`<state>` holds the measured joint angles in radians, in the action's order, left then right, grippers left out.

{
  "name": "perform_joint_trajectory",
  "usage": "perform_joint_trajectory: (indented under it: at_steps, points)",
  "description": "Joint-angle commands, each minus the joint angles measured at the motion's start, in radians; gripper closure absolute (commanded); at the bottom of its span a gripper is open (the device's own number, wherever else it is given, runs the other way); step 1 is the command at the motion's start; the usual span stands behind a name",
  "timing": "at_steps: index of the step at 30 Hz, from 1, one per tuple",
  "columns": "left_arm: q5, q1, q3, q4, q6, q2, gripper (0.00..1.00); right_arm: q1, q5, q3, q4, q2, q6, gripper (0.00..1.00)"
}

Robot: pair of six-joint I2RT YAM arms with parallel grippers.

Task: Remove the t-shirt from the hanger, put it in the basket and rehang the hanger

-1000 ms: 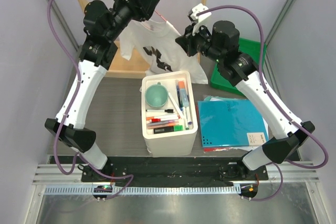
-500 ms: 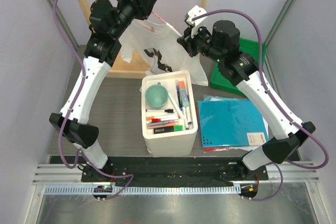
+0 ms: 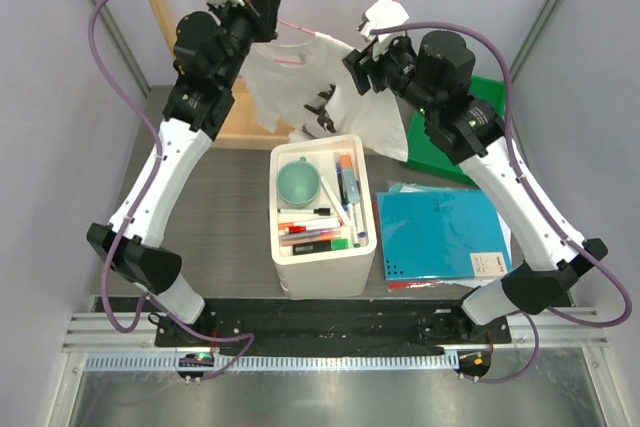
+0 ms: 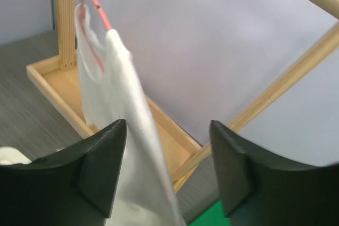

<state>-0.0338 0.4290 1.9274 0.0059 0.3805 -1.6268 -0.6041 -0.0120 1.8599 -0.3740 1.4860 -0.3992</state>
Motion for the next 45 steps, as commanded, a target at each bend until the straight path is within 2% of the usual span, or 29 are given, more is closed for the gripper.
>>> perform_joint_trajectory:
  at_steps: [1, 2, 11, 15, 21, 23, 27, 33, 35, 36, 39, 42, 44, 45]
  points:
    - [-0.147, 0.043, 0.025, 0.155, -0.04, 0.088, 1.0, 0.009, 0.129, 0.03, 0.113, -0.047, 0.049, 0.13]
    - [-0.155, 0.05, 0.024, 0.158, -0.055, 0.094, 1.0, 0.009, 0.136, 0.016, 0.116, -0.061, 0.06, 0.09]
    - [-0.196, 0.062, -0.007, 0.138, -0.175, 0.15, 1.0, 0.007, 0.161, -0.028, 0.047, -0.148, 0.173, 0.07]
    - [-0.227, 0.062, -0.033, 0.144, -0.19, 0.165, 1.0, 0.009, 0.135, -0.09, 0.044, -0.232, 0.241, 0.01]
    - [-0.279, 0.062, -0.053, 0.154, -0.18, 0.17, 1.0, 0.007, 0.063, -0.192, 0.056, -0.297, 0.358, 0.02]
    - [-0.299, 0.062, -0.062, 0.167, -0.175, 0.171, 1.0, 0.007, 0.053, -0.218, 0.06, -0.297, 0.367, 0.06]
    - [-0.336, 0.06, -0.036, 0.164, -0.169, 0.157, 1.0, 0.009, 0.044, -0.229, 0.049, -0.279, 0.39, 0.25]
    - [-0.345, 0.062, 0.03, 0.144, -0.172, 0.114, 1.0, 0.007, 0.023, -0.243, 0.053, -0.283, 0.398, 0.27]
    - [-0.345, 0.06, 0.031, 0.144, -0.172, 0.108, 1.0, 0.009, 0.03, -0.26, 0.064, -0.285, 0.398, 0.3]
    - [-0.347, 0.062, 0.03, 0.146, -0.172, 0.107, 1.0, 0.009, 0.04, -0.263, 0.067, -0.282, 0.398, 0.41]
    - [-0.363, 0.062, 0.031, 0.151, -0.172, 0.108, 1.0, 0.009, 0.079, -0.268, 0.069, -0.274, 0.398, 0.58]
    - [-0.386, 0.062, 0.033, 0.151, -0.172, 0.111, 1.0, 0.009, 0.09, -0.269, 0.079, -0.268, 0.398, 0.61]
    - [-0.387, 0.062, 0.038, 0.151, -0.169, 0.108, 1.0, 0.009, 0.086, -0.263, 0.081, -0.254, 0.428, 0.7]
    - [-0.388, 0.06, 0.045, 0.151, -0.166, 0.104, 1.0, 0.009, 0.084, -0.261, 0.084, -0.253, 0.436, 0.82]
